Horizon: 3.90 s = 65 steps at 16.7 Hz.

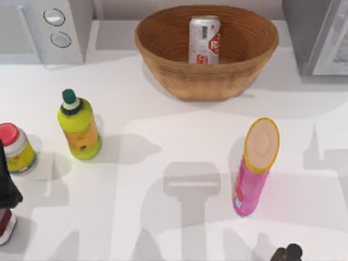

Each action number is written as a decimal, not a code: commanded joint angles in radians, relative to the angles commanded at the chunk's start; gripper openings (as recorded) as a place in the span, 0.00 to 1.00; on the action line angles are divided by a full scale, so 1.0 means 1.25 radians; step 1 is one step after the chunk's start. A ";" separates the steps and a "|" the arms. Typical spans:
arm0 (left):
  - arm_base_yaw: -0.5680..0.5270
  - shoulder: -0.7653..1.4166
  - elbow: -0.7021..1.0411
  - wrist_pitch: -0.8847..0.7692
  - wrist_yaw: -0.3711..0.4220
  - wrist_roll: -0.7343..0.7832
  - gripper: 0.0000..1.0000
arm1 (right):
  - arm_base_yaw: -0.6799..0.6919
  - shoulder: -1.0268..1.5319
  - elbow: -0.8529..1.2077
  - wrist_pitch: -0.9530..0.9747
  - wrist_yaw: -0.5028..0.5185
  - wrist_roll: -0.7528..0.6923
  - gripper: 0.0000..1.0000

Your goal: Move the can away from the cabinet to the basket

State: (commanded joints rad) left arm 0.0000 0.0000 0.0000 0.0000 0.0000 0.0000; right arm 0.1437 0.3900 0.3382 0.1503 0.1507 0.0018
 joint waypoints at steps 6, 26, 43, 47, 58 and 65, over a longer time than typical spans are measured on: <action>0.000 0.000 0.000 0.000 0.000 0.000 1.00 | -0.103 -0.284 -0.244 -0.108 -0.108 -0.001 1.00; 0.000 0.000 0.000 0.000 0.000 0.000 1.00 | -0.529 0.288 -0.120 0.367 -0.527 0.008 1.00; 0.000 0.000 0.000 0.000 0.000 0.000 1.00 | -0.932 0.927 0.020 0.844 -0.927 0.022 1.00; 0.000 0.000 0.000 0.000 0.000 0.000 1.00 | -0.936 0.924 0.071 0.797 -0.932 0.021 1.00; 0.000 0.000 0.000 0.000 0.000 0.000 1.00 | -0.962 0.858 0.681 0.088 -0.960 0.020 1.00; 0.000 0.000 0.000 0.000 0.000 0.000 1.00 | -0.953 0.780 1.048 -0.348 -0.950 0.021 1.00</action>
State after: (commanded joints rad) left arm 0.0000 0.0000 0.0000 0.0000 0.0000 0.0000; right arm -1.0472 1.3653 1.6482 -0.2849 -1.0373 0.0285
